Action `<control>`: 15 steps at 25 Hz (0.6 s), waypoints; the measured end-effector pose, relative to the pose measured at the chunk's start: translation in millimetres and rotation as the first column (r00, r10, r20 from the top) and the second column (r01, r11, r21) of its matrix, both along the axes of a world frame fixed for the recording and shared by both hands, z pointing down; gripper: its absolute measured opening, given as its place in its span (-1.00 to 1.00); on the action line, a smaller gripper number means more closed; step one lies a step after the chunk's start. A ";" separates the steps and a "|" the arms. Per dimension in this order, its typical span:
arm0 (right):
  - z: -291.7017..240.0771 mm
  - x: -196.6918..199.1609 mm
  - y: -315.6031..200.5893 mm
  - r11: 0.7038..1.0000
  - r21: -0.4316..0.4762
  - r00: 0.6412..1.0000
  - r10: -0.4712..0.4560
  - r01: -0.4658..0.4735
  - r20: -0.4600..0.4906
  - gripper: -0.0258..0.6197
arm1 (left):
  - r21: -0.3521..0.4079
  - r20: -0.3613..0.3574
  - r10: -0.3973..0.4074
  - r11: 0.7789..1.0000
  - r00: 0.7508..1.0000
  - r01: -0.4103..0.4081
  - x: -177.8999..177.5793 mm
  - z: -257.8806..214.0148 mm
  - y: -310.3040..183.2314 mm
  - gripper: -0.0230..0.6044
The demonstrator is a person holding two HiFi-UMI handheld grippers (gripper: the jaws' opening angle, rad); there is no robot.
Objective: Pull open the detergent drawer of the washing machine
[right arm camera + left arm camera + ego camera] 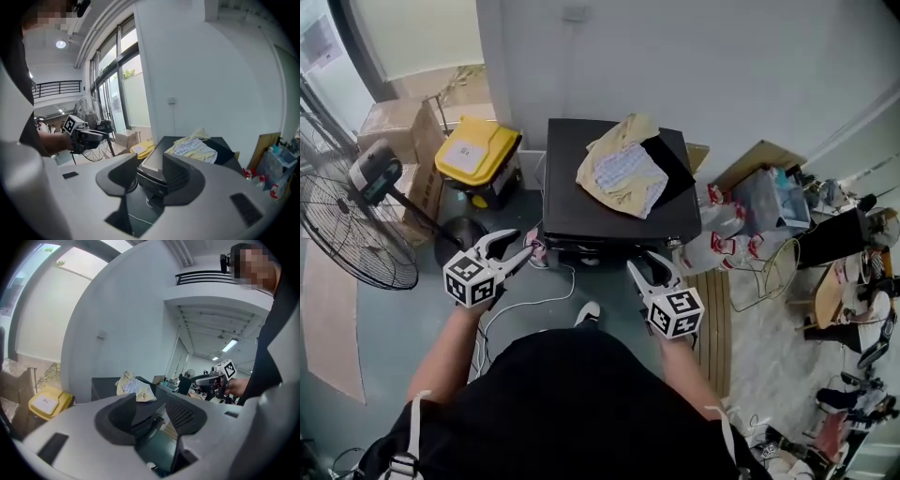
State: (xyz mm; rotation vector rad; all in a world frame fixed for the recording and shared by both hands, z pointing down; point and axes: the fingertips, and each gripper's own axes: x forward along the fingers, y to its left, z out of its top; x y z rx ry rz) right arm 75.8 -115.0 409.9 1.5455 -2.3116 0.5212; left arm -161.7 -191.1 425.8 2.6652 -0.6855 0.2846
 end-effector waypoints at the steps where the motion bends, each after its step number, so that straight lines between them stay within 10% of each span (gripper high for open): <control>1: 0.6 3.0 -3.8 1.000 0.000 1.000 -0.004 0.004 0.001 -0.38 | -0.001 -0.001 -0.004 1.000 1.000 0.004 3.2 0.5 -2.3 -0.28; 15: 4.0 39.0 -39.7 0.999 0.008 0.999 -0.045 0.045 0.013 -0.38 | 0.003 0.014 -0.043 0.999 0.999 0.043 34.6 -1.6 -21.8 -0.28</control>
